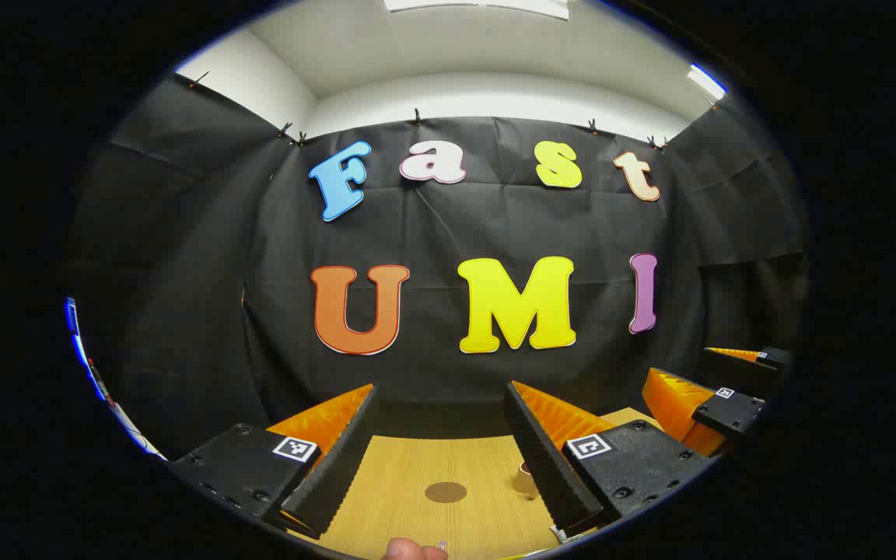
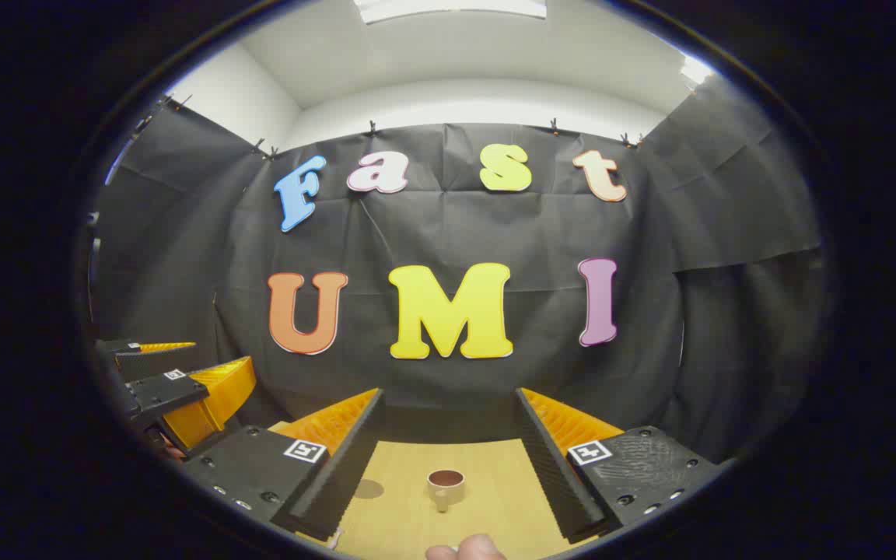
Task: Put the toothbrush and toothpaste on the desktop into the cup, then pick up the cup and place it on the coaster on the desktop.
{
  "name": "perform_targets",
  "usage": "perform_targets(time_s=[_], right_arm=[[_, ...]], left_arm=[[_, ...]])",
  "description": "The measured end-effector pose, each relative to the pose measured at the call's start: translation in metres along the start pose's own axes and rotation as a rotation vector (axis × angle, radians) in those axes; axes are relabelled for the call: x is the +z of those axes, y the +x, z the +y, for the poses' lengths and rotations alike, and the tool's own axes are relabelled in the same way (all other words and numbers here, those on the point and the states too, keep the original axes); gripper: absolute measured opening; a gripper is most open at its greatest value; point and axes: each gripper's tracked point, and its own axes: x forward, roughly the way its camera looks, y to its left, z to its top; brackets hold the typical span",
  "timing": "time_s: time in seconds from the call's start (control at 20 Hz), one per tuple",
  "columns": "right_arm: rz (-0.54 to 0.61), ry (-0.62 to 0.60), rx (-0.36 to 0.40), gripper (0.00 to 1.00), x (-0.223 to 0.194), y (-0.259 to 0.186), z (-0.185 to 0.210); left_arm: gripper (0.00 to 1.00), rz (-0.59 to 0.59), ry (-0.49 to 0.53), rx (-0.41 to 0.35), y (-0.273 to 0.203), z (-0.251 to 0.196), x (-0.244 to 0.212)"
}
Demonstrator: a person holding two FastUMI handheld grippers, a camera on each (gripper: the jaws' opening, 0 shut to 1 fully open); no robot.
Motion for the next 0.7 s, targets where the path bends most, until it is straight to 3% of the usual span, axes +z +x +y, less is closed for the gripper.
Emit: perform_targets(time_s=[0.7], right_arm=[[0.014,-0.002,0.004,0.96,-0.006,0.014,-0.002]], left_arm=[[1.00,0.013,0.009,0.039,0.010,0.010,-0.011]])
